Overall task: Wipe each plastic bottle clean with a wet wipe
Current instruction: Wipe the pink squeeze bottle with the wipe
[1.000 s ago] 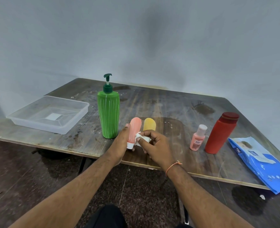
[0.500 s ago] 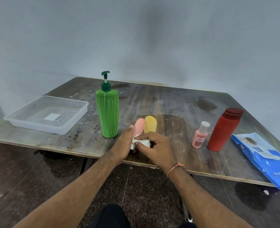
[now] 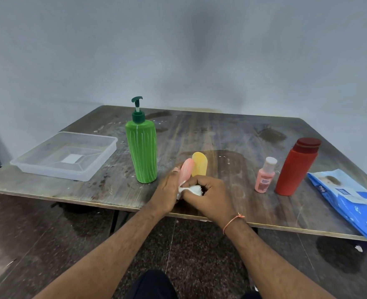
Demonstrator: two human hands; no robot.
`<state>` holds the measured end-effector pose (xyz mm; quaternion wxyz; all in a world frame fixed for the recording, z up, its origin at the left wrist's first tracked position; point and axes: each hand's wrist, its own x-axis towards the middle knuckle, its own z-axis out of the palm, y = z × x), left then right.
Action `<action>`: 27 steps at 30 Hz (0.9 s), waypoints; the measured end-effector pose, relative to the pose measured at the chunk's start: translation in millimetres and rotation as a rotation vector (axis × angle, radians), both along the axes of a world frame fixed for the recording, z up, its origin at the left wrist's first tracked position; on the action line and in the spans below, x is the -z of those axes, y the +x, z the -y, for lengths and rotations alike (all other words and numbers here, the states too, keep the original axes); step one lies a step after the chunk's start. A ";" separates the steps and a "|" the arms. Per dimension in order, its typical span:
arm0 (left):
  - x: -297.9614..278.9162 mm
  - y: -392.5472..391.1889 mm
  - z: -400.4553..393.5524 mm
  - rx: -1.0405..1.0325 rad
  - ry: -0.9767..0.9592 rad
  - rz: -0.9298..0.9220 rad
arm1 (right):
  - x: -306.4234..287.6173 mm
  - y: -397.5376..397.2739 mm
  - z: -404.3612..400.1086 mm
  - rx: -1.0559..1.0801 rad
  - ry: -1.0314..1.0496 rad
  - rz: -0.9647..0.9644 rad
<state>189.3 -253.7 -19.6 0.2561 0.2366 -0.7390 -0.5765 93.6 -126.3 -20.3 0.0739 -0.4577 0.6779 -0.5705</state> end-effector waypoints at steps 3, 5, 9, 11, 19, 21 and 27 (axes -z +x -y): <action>0.9 -1.5 -1.2 -0.036 -0.033 0.003 | 3.0 -4.0 3.5 0.073 -0.060 0.028; 1.6 -1.9 -0.3 -0.058 -0.072 0.024 | 3.5 -5.6 4.3 0.093 -0.101 0.017; 0.7 -1.6 -0.1 0.013 -0.011 -0.033 | 2.0 -0.5 0.0 0.003 -0.068 -0.062; 1.9 -1.2 -0.4 0.035 -0.033 -0.040 | 1.3 1.7 -1.2 -0.023 -0.033 -0.043; -2.3 1.7 -6.6 -0.010 -0.120 -0.036 | 1.4 -2.8 2.2 0.085 -0.111 -0.014; 0.2 0.1 -4.1 0.011 -0.091 -0.033 | 0.5 -0.7 -1.1 0.038 -0.097 -0.099; 10.6 -4.0 3.1 -0.013 -0.174 0.090 | 3.3 -0.8 1.5 0.074 -0.090 -0.056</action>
